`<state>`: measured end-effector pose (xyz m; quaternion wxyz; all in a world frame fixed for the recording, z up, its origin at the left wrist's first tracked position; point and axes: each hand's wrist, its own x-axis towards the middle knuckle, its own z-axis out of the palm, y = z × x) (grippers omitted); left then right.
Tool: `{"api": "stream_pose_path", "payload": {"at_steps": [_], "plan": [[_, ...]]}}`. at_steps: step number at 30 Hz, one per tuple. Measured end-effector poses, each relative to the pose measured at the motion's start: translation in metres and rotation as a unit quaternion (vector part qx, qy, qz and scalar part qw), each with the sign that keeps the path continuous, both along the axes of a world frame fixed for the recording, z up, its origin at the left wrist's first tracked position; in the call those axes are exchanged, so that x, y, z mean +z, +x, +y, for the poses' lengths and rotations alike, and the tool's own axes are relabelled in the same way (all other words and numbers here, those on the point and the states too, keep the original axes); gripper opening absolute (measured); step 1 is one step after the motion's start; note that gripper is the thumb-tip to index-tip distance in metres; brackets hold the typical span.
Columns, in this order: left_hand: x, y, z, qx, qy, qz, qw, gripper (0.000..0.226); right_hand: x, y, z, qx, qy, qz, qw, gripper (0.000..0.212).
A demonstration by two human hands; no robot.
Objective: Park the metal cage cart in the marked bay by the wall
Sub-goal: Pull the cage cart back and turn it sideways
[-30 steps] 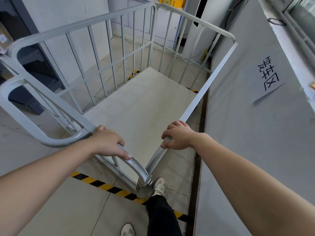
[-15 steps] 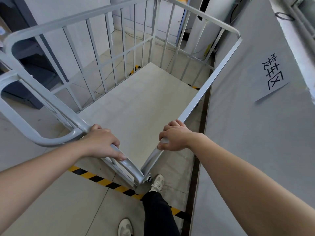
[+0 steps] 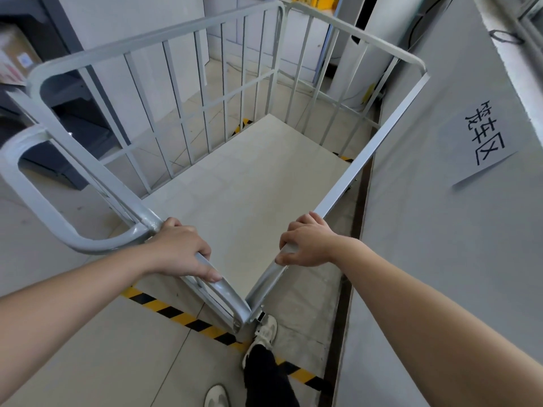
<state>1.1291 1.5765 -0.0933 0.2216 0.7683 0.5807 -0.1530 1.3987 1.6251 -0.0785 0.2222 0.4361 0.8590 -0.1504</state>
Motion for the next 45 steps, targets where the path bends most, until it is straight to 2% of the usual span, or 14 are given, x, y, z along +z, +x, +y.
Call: {"api": "stream_pose_path", "payload": {"at_steps": [16, 19, 25, 27, 30, 32, 34, 38, 41, 45], "plan": [[0.008, -0.001, -0.006, 0.043, -0.055, -0.001, 0.998, 0.052, 0.006, -0.005, -0.001, 0.005, -0.016, -0.026, 1.0, 0.049], [0.011, 0.001, -0.008, 0.04, -0.054, -0.001, 0.998, 0.057, 0.006, -0.004, -0.004, 0.014, -0.007, -0.019, 1.0, 0.048], [0.014, -0.003, -0.008, -0.049, -0.029, 0.025, 0.998, 0.068, 0.005, -0.022, -0.015, 0.026, -0.025, -0.043, 0.998, 0.067], [0.016, -0.007, -0.007, -0.066, -0.026, 0.021, 0.997, 0.075, 0.001, -0.037, -0.023, 0.04, -0.062, -0.022, 0.997, 0.069], [0.019, -0.027, -0.003, -0.082, -0.014, 0.037, 0.996, 0.087, 0.0, -0.067, -0.036, 0.019, -0.153, 0.062, 0.986, 0.073], [0.022, -0.049, 0.002, -0.088, 0.015, 0.064, 0.994, 0.086, 0.0, -0.092, -0.043, -0.027, -0.22, 0.122, 0.967, 0.077], [0.026, -0.075, 0.01, -0.081, 0.034, 0.087, 0.992, 0.078, 0.0, -0.118, -0.048, -0.079, -0.243, 0.167, 0.952, 0.075], [0.028, -0.122, 0.029, -0.077, 0.035, 0.082, 0.993, 0.059, -0.001, -0.164, -0.05, -0.172, -0.2, 0.191, 0.946, 0.057], [0.021, -0.149, 0.044, -0.088, 0.049, 0.059, 0.993, 0.051, -0.007, -0.184, -0.052, -0.235, -0.153, 0.177, 0.944, 0.055], [0.014, -0.18, 0.057, -0.108, 0.075, 0.027, 0.991, 0.051, -0.022, -0.195, -0.076, -0.283, 0.004, 0.153, 0.947, 0.048]]}}
